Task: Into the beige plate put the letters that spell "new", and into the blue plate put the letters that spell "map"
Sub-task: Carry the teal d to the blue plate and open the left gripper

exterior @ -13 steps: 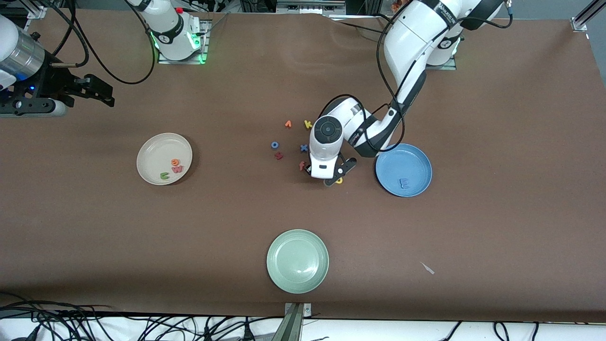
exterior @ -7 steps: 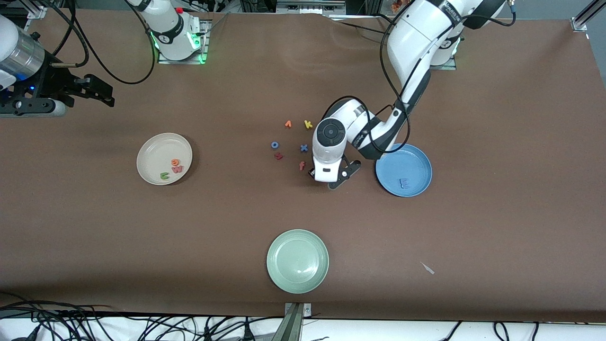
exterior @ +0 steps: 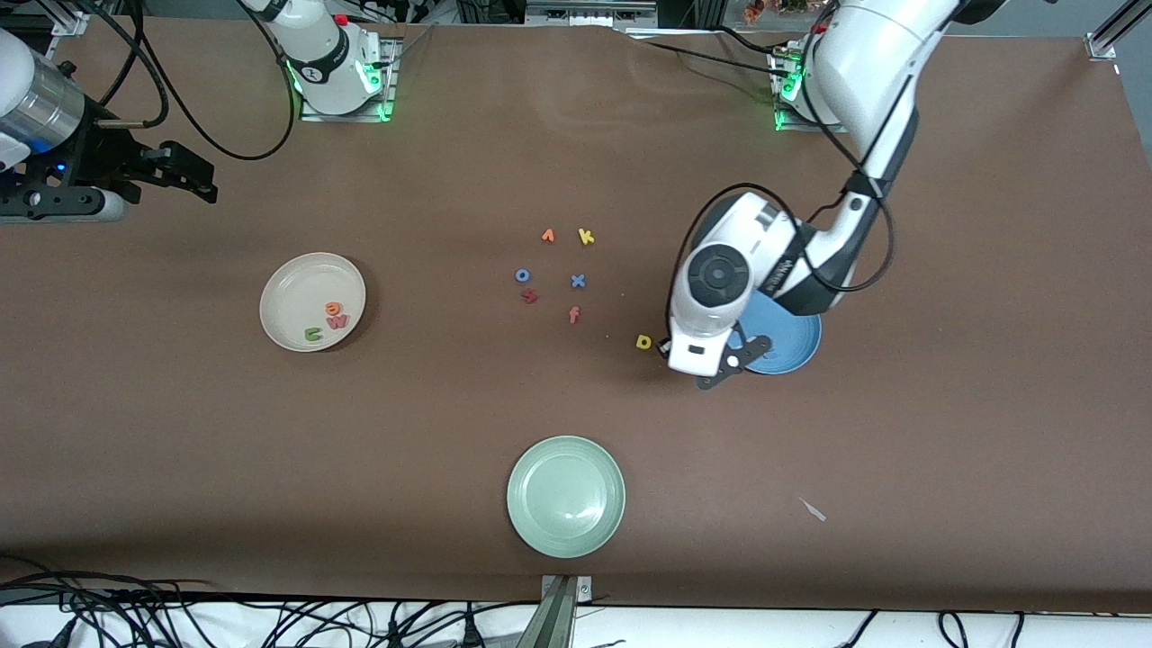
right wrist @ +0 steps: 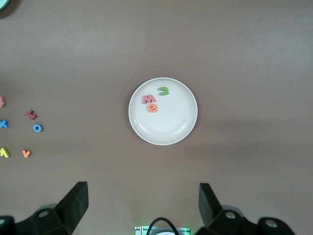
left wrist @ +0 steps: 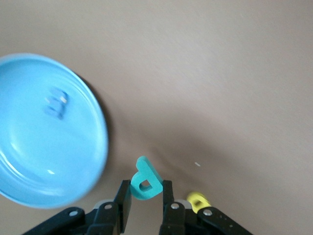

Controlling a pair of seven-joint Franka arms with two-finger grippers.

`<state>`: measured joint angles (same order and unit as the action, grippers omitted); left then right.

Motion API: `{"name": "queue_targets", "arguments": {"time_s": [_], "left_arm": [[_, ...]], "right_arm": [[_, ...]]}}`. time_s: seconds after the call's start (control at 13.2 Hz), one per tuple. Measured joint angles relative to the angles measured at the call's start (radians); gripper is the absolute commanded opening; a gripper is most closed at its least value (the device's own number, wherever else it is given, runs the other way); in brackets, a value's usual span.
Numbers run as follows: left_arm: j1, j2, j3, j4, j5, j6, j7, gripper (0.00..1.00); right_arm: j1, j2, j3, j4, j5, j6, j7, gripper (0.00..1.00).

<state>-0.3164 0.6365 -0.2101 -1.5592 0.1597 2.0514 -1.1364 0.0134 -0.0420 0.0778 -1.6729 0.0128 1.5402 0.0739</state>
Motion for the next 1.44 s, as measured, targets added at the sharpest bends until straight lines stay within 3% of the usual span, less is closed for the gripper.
{"name": "queue_targets", "arguments": {"time_s": [0.68,1.06,1.21,1.29,1.44], "left_arm": [[0.172,-0.046,-0.057,-0.133,0.002,0.039,0.207,0.0],[0.224,-0.063,-0.058,-0.263,0.009,0.18,0.309,0.0],[0.23,-0.07,-0.058,-0.309,0.009,0.232,0.317,0.13],[0.231,-0.071,-0.06,-0.323,0.009,0.244,0.317,0.36],[0.231,-0.075,-0.065,-0.334,0.009,0.246,0.317,1.0]], "right_arm": [[0.0,0.0,0.0,0.0,-0.001,0.0,0.0,1.0],[0.0,0.0,0.0,0.0,-0.002,0.0,0.0,1.0],[0.0,0.0,0.0,0.0,-0.002,0.0,0.0,1.0],[0.0,0.0,0.0,0.0,-0.002,0.0,0.0,1.0],[0.0,0.0,0.0,0.0,-0.002,0.0,0.0,1.0]]}}
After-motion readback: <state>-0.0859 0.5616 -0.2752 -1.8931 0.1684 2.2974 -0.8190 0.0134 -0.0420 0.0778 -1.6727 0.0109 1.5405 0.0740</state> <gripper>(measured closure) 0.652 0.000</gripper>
